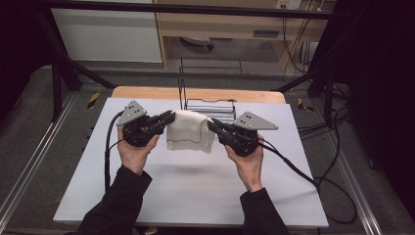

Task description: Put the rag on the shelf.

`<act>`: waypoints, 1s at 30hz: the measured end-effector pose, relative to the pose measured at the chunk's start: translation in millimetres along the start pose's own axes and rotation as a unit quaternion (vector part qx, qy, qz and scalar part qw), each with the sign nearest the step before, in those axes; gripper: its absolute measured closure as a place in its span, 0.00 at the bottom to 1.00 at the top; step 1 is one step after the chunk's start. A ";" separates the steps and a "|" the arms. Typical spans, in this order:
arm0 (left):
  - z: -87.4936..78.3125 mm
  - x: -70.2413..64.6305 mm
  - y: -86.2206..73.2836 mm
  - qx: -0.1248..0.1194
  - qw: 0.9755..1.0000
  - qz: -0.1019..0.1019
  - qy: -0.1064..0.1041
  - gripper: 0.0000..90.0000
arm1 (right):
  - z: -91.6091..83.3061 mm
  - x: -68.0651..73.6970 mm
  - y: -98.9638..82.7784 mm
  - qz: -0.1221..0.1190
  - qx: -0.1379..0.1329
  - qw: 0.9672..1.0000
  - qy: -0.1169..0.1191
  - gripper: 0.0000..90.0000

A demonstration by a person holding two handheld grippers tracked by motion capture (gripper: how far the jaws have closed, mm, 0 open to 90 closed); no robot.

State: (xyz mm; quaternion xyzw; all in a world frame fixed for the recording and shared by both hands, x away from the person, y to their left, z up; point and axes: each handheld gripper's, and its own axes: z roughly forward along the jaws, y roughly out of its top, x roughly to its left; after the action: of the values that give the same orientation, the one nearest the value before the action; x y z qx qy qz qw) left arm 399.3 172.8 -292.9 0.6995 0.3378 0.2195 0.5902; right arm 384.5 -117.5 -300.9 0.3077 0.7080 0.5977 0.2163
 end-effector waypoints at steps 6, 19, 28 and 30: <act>4.2 -0.5 7.7 -0.013 1.000 0.004 0.002 0.92 | -1.3 -3.1 6.1 0.000 -0.020 1.000 -0.007 0.93; 14.0 -3.2 27.2 -0.040 0.999 0.000 0.002 0.92 | -3.1 -13.2 23.1 -0.005 -0.053 0.998 -0.029 0.93; 18.7 -6.0 41.9 -0.058 0.998 0.005 0.006 0.92 | -4.5 -17.6 39.1 -0.012 -0.071 0.996 -0.047 0.93; 19.8 -7.0 45.3 -0.063 0.998 0.004 0.007 0.92 | -5.4 -18.4 42.4 -0.012 -0.075 0.996 -0.049 0.93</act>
State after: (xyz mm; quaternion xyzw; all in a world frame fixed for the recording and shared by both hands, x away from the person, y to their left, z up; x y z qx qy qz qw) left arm 418.2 150.9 -252.3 0.6609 0.3242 0.2477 0.6299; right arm 401.7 -130.1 -259.5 0.3115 0.6531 0.6306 0.2805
